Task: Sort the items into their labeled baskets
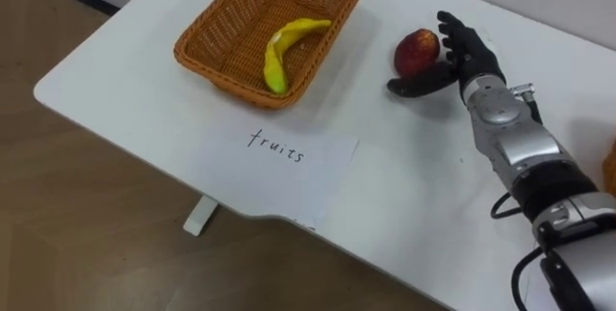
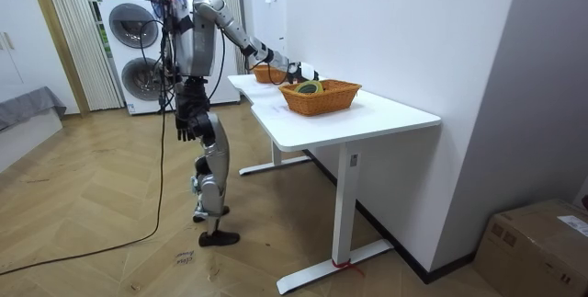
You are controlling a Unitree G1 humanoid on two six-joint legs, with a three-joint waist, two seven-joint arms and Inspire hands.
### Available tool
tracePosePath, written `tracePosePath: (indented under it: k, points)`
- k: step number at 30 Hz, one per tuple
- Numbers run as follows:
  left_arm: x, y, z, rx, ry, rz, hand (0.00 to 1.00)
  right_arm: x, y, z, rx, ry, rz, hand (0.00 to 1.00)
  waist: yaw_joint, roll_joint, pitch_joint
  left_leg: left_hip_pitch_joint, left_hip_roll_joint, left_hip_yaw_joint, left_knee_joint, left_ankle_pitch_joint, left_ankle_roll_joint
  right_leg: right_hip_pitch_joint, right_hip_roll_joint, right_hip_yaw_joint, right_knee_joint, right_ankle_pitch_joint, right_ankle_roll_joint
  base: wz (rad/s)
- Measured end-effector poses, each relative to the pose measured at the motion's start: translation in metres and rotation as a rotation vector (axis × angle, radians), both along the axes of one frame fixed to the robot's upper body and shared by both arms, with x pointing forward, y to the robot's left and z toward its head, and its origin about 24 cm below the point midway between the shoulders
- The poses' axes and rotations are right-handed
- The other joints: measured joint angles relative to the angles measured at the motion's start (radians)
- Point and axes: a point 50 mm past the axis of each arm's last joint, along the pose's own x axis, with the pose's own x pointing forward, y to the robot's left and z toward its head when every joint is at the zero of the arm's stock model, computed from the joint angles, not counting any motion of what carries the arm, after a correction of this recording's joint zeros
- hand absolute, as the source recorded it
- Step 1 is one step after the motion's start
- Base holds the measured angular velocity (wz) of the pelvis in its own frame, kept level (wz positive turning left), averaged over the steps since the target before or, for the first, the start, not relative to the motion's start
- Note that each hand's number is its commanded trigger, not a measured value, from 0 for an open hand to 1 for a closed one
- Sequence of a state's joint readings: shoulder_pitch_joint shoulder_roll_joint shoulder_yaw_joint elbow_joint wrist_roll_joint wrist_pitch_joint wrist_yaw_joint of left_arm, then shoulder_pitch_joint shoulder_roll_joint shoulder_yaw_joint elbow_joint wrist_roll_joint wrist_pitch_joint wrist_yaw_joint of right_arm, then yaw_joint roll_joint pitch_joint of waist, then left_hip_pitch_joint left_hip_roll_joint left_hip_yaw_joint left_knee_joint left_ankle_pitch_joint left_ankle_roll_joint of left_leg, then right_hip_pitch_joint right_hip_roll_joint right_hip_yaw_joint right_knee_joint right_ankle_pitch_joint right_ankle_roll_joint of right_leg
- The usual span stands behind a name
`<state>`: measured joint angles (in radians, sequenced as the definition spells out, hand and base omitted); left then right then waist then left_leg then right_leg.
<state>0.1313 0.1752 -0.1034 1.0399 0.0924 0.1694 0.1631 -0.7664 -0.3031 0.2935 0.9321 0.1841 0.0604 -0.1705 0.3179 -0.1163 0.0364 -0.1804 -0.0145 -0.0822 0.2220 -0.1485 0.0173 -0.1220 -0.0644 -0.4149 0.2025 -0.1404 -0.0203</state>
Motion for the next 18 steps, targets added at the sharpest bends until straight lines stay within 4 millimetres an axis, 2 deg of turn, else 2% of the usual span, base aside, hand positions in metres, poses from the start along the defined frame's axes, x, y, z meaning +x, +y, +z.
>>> tracePosePath:
  k: [12,18]
  points:
    - [0.0003,0.0000,0.0001,-0.001,-0.003,-0.005,0.00,0.0017,-0.0049,0.0005,-0.014,0.013,-0.018,0.00,0.016,-0.002,0.0003,-0.001,0.000,-0.003,0.000,0.001,-0.001,0.001,0.000,-0.004,0.001,0.000,0.000,0.00]
    - [0.0014,0.0005,0.0005,0.010,-0.004,-0.029,0.00,0.0010,-0.0072,-0.0017,-0.133,0.026,0.004,0.00,0.021,-0.013,0.0005,-0.003,0.000,-0.007,0.000,0.000,-0.001,-0.001,-0.001,-0.013,0.001,0.000,0.000,0.01]
